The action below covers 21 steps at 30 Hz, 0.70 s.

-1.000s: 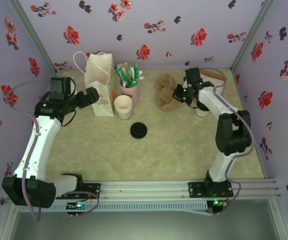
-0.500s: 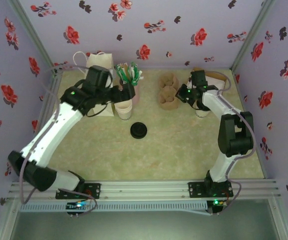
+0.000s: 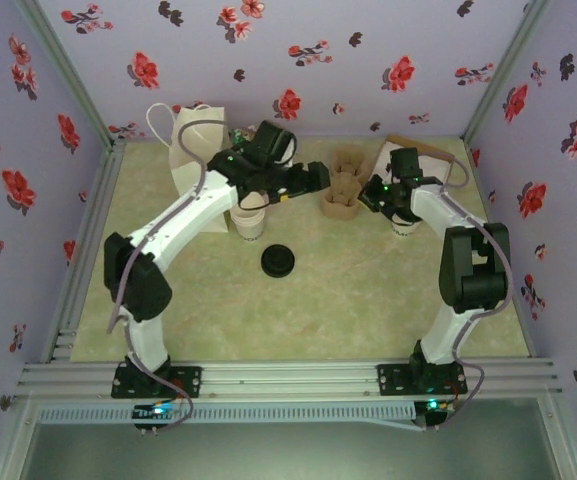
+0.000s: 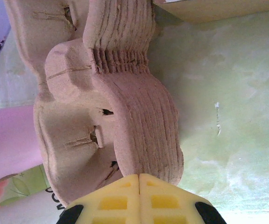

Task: Pack the takeout coffee

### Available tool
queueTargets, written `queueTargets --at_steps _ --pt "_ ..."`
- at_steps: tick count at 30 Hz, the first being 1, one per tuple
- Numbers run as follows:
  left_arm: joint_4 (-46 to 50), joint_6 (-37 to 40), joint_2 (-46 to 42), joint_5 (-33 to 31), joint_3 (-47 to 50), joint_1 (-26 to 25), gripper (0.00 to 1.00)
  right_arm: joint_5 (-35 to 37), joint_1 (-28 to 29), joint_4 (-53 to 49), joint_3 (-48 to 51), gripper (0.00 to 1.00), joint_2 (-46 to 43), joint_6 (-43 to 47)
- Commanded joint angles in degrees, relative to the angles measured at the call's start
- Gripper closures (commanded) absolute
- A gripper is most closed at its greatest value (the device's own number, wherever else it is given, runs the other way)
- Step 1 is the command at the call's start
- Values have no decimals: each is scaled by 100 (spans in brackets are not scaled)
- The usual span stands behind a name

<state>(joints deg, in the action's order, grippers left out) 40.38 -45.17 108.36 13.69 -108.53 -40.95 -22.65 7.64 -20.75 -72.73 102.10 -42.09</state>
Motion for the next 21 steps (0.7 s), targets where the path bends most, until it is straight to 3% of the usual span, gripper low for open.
queueTargets --at_steps 1,21 --pt "147 -34 400 83 -418 -10 9 -134 -22 84 -4 100 5 -29" --pt "638 305 2386 -43 -1932 -37 27 -248 -22 117 37 100 -6 7"
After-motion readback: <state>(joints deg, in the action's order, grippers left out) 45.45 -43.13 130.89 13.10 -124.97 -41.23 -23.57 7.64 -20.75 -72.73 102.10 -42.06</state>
